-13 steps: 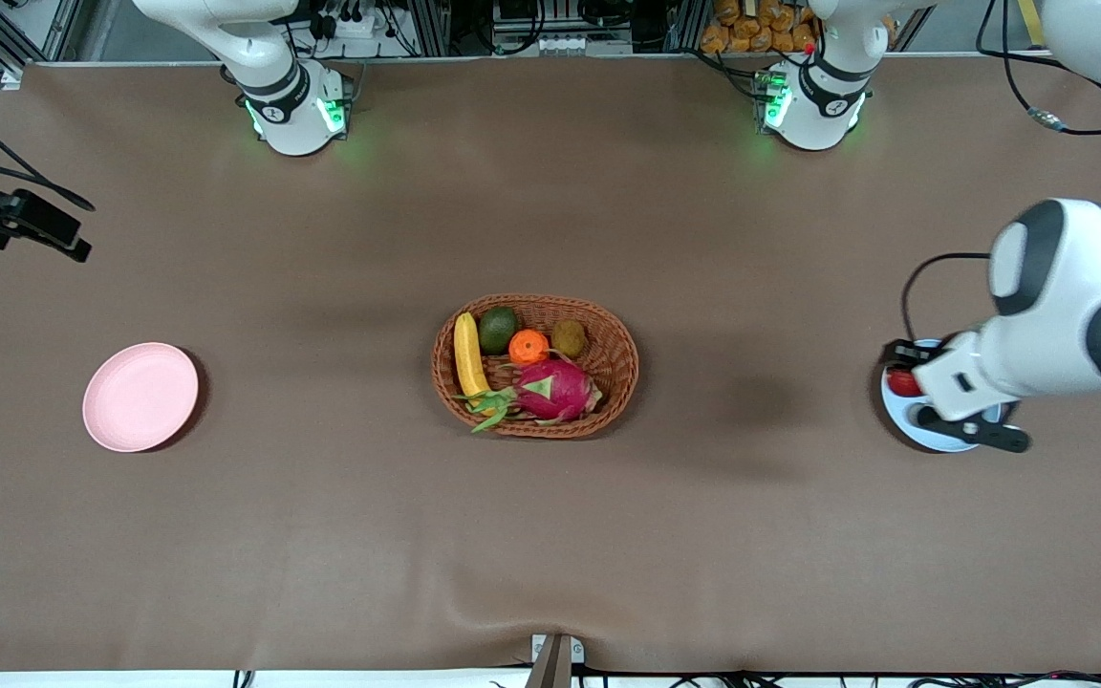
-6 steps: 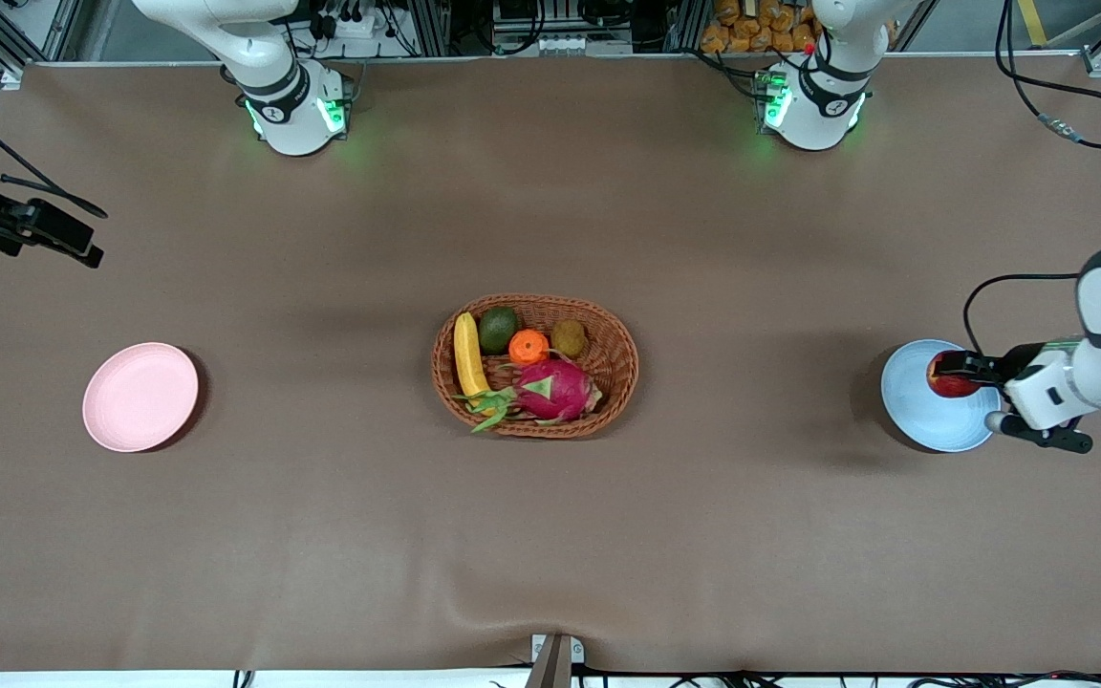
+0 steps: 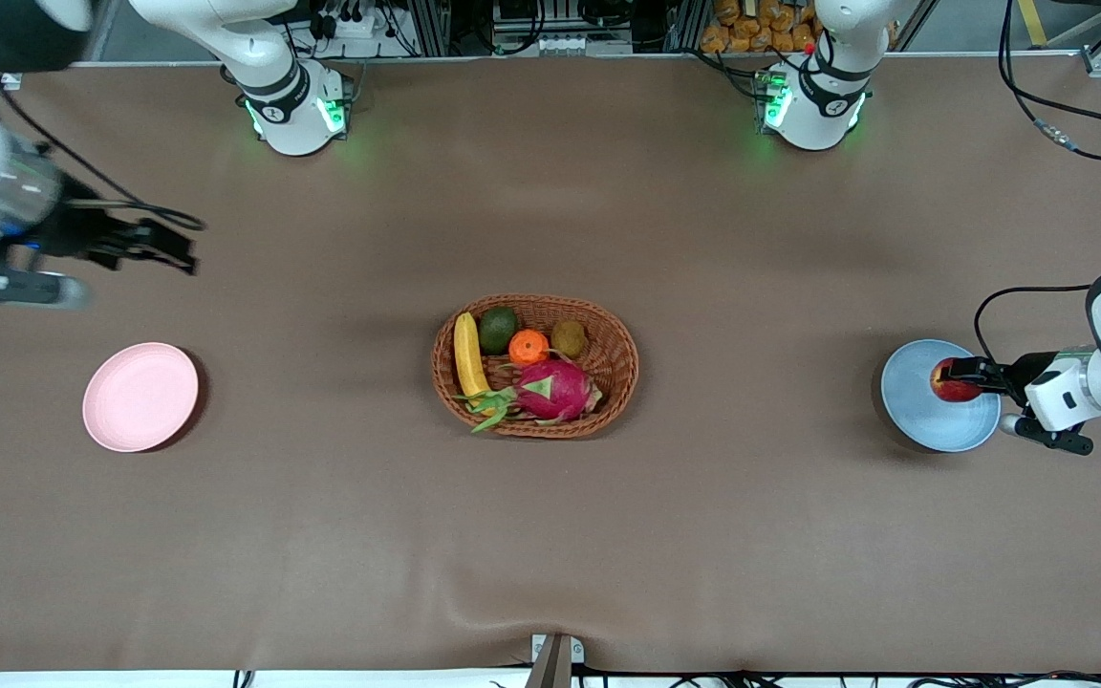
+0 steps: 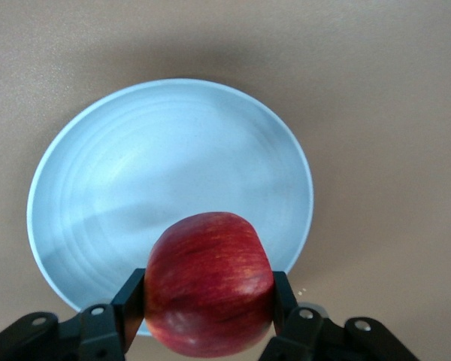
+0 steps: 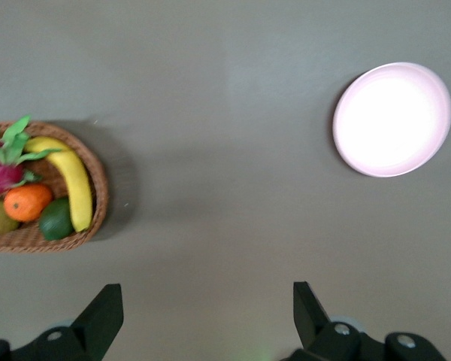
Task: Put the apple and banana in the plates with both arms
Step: 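Release the apple on the plate while the right gripper reaches the banana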
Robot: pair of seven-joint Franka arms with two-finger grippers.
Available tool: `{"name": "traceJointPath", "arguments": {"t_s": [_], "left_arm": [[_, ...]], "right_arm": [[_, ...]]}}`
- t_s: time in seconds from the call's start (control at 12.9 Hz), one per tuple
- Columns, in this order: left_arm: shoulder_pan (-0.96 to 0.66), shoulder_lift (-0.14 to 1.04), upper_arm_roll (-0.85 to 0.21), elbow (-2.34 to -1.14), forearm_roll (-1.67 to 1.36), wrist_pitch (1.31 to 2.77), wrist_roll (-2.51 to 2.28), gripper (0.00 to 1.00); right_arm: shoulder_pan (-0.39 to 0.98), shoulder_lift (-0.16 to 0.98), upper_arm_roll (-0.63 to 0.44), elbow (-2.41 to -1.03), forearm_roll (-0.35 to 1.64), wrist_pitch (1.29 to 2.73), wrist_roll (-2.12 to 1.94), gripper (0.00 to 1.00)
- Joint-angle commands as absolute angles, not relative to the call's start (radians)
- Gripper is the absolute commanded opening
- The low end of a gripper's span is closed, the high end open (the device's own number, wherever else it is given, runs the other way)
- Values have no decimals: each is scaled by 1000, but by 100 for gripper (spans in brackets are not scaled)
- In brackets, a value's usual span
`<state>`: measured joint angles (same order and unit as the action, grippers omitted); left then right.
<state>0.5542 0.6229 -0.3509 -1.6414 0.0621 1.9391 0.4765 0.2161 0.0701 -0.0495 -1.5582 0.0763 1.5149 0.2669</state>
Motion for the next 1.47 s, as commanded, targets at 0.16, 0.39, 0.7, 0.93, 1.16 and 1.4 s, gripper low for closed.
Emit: {"name": "traceJointPath", "arguments": {"t_s": [0.16,0.39,0.7,0.93,1.16,1.4], "left_arm": [[598,669,-365,-1628,-61,1957,571,0],[594,686,-360,-1621,-66,1959,571,21],[598,684,-360,-1612,-63,1957,586,99],[611,690,-356,-1594,-69,1959,634,100],[604,594,-374,-1576,-69,1886,620,100],[603,529,-463,-1484,-68,1745,514,100]], "right_arm": [[406,172,-58,-1560,109,1594,500,100],[482,239,-58,-1592,140,1721,598,100],[587,340,-60,-1660,143,1948,713,100],[621,417,-61,-1660,123,2014,712,100],[623,483,-60,-1660,67,2068,715,100],[626,531,-60,-1660,66,2102,715,81]]}}
